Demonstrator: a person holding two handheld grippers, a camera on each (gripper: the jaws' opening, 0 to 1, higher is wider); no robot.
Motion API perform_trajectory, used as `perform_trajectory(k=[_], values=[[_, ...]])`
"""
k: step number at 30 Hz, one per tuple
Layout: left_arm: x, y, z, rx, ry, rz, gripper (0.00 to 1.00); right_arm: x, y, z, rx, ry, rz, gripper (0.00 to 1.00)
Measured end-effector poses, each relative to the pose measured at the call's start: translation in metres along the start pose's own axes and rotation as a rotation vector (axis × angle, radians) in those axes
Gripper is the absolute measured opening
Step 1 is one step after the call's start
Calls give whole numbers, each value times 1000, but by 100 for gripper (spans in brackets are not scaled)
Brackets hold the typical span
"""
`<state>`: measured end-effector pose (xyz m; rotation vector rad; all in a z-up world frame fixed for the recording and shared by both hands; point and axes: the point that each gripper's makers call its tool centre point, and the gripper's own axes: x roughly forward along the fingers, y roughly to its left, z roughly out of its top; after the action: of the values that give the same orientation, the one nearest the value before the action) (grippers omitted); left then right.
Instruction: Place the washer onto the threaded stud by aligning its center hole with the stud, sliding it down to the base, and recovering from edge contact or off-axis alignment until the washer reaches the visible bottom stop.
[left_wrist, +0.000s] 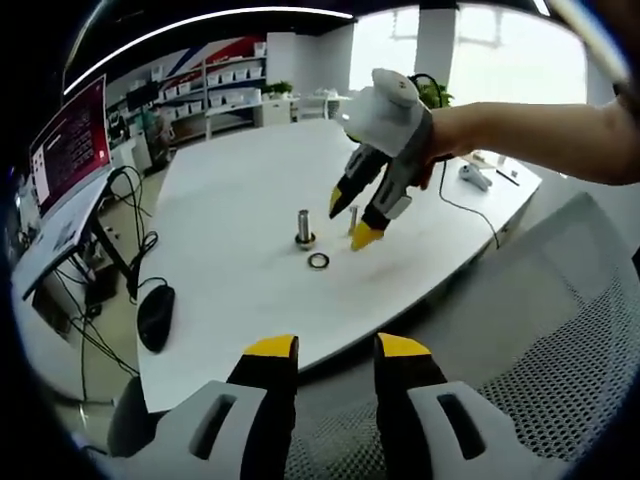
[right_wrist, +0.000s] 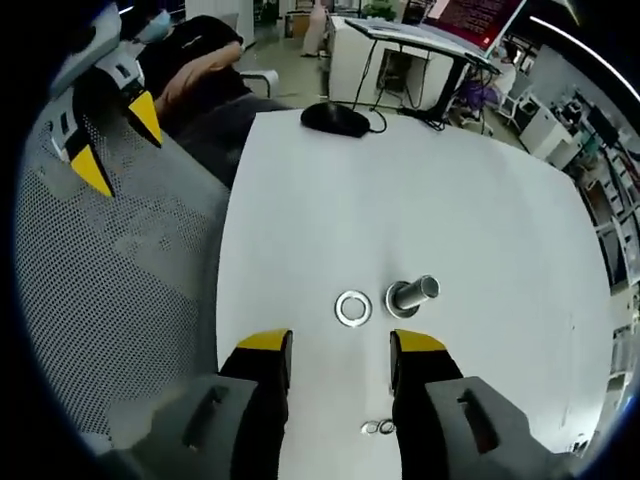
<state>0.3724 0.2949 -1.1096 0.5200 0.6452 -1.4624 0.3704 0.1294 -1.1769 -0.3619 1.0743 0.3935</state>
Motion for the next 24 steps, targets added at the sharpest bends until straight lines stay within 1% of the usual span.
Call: perform_trajectory(k=[2,5,9,11,13,14,16,19,20,22,24], values=[[0,1,-1,-1,0,2,29,0,2,-2,0,2,1,41],[0,1,0,-3,-5,6,29,3,8,-12,33,16,15,41],[1,1,0,1,4,5,29,11,11,-18,50,44,26,41],[1,2,-1,1,6,6,29,11,14,-17,59,51,32,41],[0,1,0,-1,4,8,29,16,19,-19,59,61,46,42],[0,1,0,-1,4,8,29,14,22,-19,57,66,48,42],[2,4,-2,-2,4,10,29,22,27,-25,32,93,65,42],[1,3,-1,-6,1,15,29,28,29,-31,22,113,72,42],[1,4,-1,-7,-1,16,29,28,30,-30,19,118,76,42],[1,5,-1,-8,-3,17,29,30,31,-36,19,140,89,42],[0,3,0,-8,-3,17,29,31,29,-40,6,157,84,43]])
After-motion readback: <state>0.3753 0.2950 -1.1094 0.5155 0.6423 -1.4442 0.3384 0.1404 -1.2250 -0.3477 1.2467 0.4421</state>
